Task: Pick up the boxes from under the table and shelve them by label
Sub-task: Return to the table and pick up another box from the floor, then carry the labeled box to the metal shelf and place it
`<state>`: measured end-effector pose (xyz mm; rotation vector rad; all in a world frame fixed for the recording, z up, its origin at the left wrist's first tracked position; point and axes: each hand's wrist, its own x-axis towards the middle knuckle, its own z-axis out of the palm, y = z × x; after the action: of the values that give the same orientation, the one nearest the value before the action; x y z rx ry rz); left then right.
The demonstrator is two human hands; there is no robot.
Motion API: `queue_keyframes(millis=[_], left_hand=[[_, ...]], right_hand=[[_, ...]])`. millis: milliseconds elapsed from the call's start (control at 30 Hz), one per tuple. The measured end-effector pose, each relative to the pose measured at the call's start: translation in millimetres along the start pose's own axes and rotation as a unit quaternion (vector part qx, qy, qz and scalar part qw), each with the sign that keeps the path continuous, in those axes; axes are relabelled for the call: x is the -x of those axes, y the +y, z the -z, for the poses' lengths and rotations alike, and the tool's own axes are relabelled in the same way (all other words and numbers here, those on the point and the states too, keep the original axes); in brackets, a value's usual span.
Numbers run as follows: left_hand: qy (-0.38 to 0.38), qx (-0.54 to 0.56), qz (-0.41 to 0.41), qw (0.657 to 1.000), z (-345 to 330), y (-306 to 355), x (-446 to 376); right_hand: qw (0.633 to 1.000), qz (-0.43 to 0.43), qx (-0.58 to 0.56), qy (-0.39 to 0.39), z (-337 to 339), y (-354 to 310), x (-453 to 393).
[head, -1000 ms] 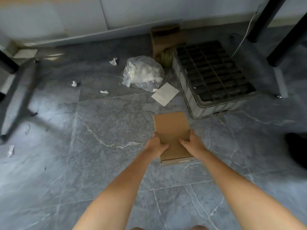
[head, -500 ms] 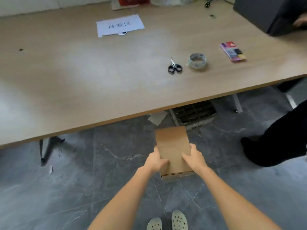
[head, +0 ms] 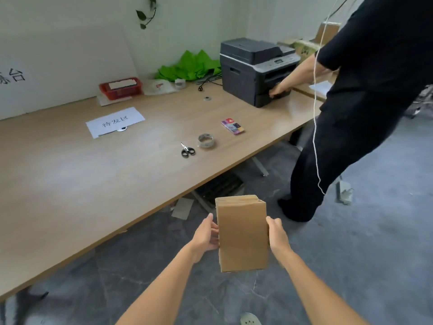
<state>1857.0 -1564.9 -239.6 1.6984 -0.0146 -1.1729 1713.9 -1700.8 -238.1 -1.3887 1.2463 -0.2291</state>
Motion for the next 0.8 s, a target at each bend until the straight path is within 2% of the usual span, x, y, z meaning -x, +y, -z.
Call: queue_keyframes(millis=[200,400,533,700,800], left_hand=[[-0.098,-0.065,-0.02,0.993,-37.7,9.1,57.0],[-0.195,-0.107,-0.058,0.973,-92.9,24.3,100.6],[-0.24,-0.166,-0.077,0.954,-140.2,30.2,126.5],[-0.327,-0.199,-0.091,0.919,-216.6,14.0,171.5],[-0.353,-0.234,-0.113,0.899,-253.9,-7.9,191.4]], right_hand=[[0.986,-0.006,-0.155,0.069,54.3,3.4,62.1],[0.972,0.02,-0.184,0.147,123.2,15.7,108.7],[0.95,0.039,-0.209,0.227,170.6,32.8,144.7],[0.926,0.062,-0.21,0.308,229.8,74.9,204.0],[0.912,0.05,-0.234,0.334,259.0,99.6,235.4]])
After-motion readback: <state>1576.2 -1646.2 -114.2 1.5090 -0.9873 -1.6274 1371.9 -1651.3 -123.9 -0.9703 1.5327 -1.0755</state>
